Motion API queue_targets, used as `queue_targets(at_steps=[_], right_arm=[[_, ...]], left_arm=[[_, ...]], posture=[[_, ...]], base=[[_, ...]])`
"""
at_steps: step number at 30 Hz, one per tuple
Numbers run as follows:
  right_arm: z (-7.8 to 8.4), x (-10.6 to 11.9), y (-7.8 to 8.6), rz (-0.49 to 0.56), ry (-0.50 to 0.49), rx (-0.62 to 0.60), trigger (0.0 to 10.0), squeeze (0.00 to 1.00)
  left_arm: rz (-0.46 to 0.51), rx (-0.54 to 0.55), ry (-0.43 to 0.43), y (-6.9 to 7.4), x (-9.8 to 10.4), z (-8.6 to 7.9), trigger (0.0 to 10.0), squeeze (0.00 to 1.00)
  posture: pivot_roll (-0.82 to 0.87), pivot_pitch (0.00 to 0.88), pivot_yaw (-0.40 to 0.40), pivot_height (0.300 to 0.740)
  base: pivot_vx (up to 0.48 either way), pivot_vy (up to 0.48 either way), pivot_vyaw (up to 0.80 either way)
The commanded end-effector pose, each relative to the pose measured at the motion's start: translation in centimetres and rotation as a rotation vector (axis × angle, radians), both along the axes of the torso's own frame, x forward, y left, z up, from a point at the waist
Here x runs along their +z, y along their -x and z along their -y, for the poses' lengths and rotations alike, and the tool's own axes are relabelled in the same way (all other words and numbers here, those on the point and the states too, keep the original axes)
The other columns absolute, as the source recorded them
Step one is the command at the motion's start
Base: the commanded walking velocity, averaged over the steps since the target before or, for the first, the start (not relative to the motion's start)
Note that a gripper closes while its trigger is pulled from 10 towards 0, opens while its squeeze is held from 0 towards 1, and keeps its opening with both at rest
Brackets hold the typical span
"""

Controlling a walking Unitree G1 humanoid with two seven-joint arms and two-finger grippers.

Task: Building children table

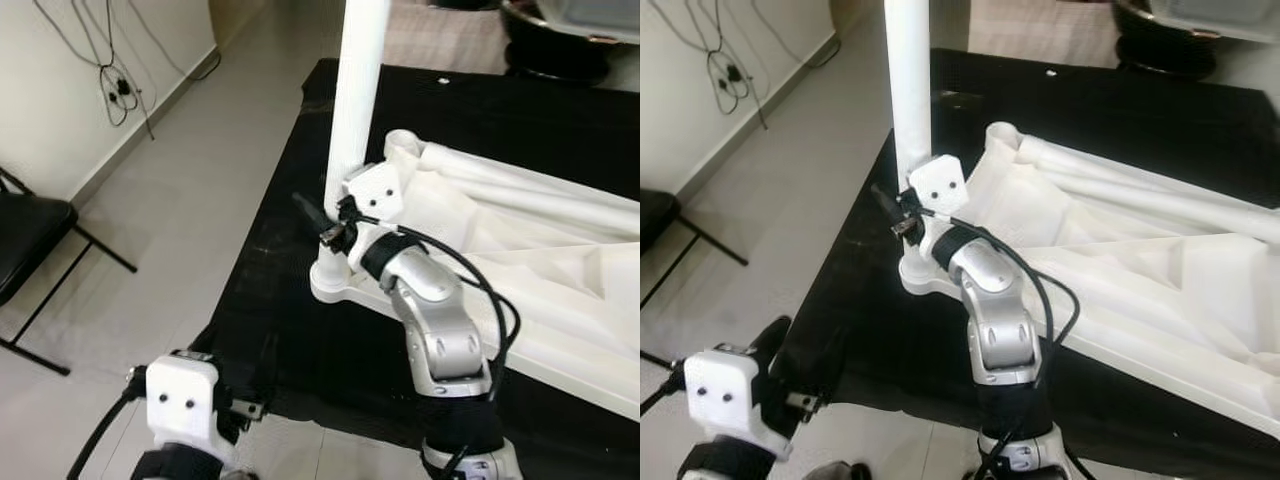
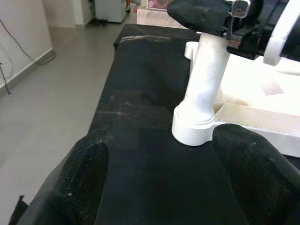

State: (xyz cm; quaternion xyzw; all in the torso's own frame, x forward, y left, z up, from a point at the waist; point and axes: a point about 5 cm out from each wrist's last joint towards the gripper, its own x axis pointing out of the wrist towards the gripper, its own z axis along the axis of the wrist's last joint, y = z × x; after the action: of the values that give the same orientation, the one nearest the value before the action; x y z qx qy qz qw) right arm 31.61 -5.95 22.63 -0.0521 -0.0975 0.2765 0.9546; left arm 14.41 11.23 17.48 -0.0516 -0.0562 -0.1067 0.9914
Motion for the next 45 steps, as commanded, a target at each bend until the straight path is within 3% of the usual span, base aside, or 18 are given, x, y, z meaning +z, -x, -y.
queue_targets(at_steps=[1, 2, 3, 4, 5, 6, 11, 16, 17, 18, 20, 21, 32, 34, 35, 36, 37, 45], right_arm=[[-2.1, -1.7, 0.5, -0.127, -0.013, 0.013, 8.4, 0.0], [-2.1, -1.7, 0.5, -0.127, -0.013, 0.013, 8.4, 0.0], [-2.5, -1.3, 0.9, -0.131, -0.042, 0.051, 10.0, 0.0], [-2.9, -0.9, 1.3, -0.124, -0.061, 0.109, 10.0, 0.07], [-2.9, -0.9, 1.3, -0.124, -0.061, 0.109, 10.0, 0.07], [-3.3, -0.5, 1.5, -0.116, -0.081, 0.21, 10.0, 1.0], [-3.1, 1.2, 0.7, -0.058, -0.093, 0.493, 10.0, 1.0], [-2.9, 1.7, 0.2, -0.02, -0.057, 0.58, 10.0, 0.99], [-2.7, 1.6, 0.0, 0.0, -0.009, 0.653, 10.0, 0.0], [-2.4, 1.3, -0.5, 0.014, 0.075, 0.716, 10.0, 0.0], [-2.4, 1.3, -0.5, 0.014, 0.075, 0.716, 10.0, 0.0], [-2.0, 1.3, -1.1, 0.012, 0.153, 0.803, 10.0, 0.0], [-3.1, 3.6, -3.6, 0.026, 0.076, 0.943, 10.0, 0.0], [-3.3, 3.5, -3.8, 0.024, 0.082, 0.959, 7.5, 0.0], [-3.3, 3.5, -3.8, 0.024, 0.082, 0.959, 7.5, 0.0], [-3.4, 3.6, -3.9, 0.026, 0.076, 0.978, 2.8, 0.0], [-3.4, 3.7, -3.8, 0.028, 0.074, 1.008, 0.0, 0.0], [-3.3, 3.8, -3.8, 0.026, 0.103, 1.101, 0.0, 0.0]], left_arm=[[-0.023, 0.007, -0.004, 0.0, -0.5, -0.1, 10.0, 0.0], [-0.023, 0.007, -0.004, 0.0, -0.5, -0.1, 10.0, 0.0], [-0.022, 0.01, -0.005, -0.1, -0.5, -0.2, 10.0, 0.0], [-0.022, 0.011, -0.005, -0.1, -0.5, -0.2, 10.0, 0.0], [-0.022, 0.011, -0.005, -0.1, -0.5, -0.2, 10.0, 0.0], [-0.023, 0.01, -0.005, -0.2, -0.5, -0.2, 10.0, 0.0], [-0.027, 0.004, -0.002, 0.0, -0.6, 0.0, 10.0, 0.0], [-0.027, 0.004, -0.001, 0.1, -0.6, 0.1, 10.0, 0.0], [-0.028, 0.004, -0.001, 0.2, -0.6, 0.1, 10.0, 0.0], [-0.029, 0.004, 0.0, 0.4, -0.5, 0.2, 10.0, 0.0], [-0.029, 0.004, 0.0, 0.4, -0.5, 0.2, 10.0, 0.0], [-0.031, 0.003, 0.001, 0.7, -0.4, 0.2, 10.0, 0.0], [-0.044, -0.003, -0.004, 1.4, -0.2, 0.5, 10.0, 0.0], [-0.046, -0.003, -0.004, 1.5, -0.2, 0.5, 10.0, 0.0], [-0.046, -0.003, -0.004, 1.5, -0.2, 0.5, 10.0, 0.0], [-0.047, -0.003, -0.005, 1.6, -0.2, 0.5, 10.0, 0.0], [-0.049, -0.001, -0.006, 1.7, -0.2, 0.6, 10.0, 0.0], [-0.055, 0.005, -0.005, 1.9, -0.1, 0.6, 10.0, 0.0]], posture=[[0.12, 0.171, -0.041, 0.74], [0.12, 0.171, -0.041, 0.74], [0.12, 0.168, -0.038, 0.74], [0.12, 0.169, -0.038, 0.74], [0.12, 0.169, -0.038, 0.74], [0.13, 0.171, -0.038, 0.74], [0.14, 0.177, -0.046, 0.74], [0.14, 0.178, -0.046, 0.74], [0.15, 0.189, -0.048, 0.74], [0.16, 0.199, -0.049, 0.74], [0.16, 0.199, -0.049, 0.74], [0.16, 0.21, -0.053, 0.74], [0.19, 0.253, -0.052, 0.74], [0.19, 0.253, -0.052, 0.74], [0.19, 0.253, -0.052, 0.74], [0.2, 0.259, -0.054, 0.74], [0.2, 0.267, -0.055, 0.74], [0.2, 0.276, -0.056, 0.74]], base=[[0.0, 0.0, 0.0], [0.0, 0.0, 0.0], [0.0, 0.0, 0.0], [0.0, 0.0, 0.0], [0.0, 0.0, 0.0], [0.0, 0.0, 0.0], [0.0, 0.0, 0.0], [0.0, 0.0, 0.0], [0.0, 0.0, 0.0], [0.0, 0.0, 0.0], [0.0, 0.0, 0.0], [0.0, 0.0, 0.0], [0.0, 0.0, 0.0], [0.0, 0.0, 0.0], [0.0, 0.0, 0.0], [0.0, 0.0, 0.0], [0.0, 0.0, 0.0], [0.0, 0.0, 0.0]])
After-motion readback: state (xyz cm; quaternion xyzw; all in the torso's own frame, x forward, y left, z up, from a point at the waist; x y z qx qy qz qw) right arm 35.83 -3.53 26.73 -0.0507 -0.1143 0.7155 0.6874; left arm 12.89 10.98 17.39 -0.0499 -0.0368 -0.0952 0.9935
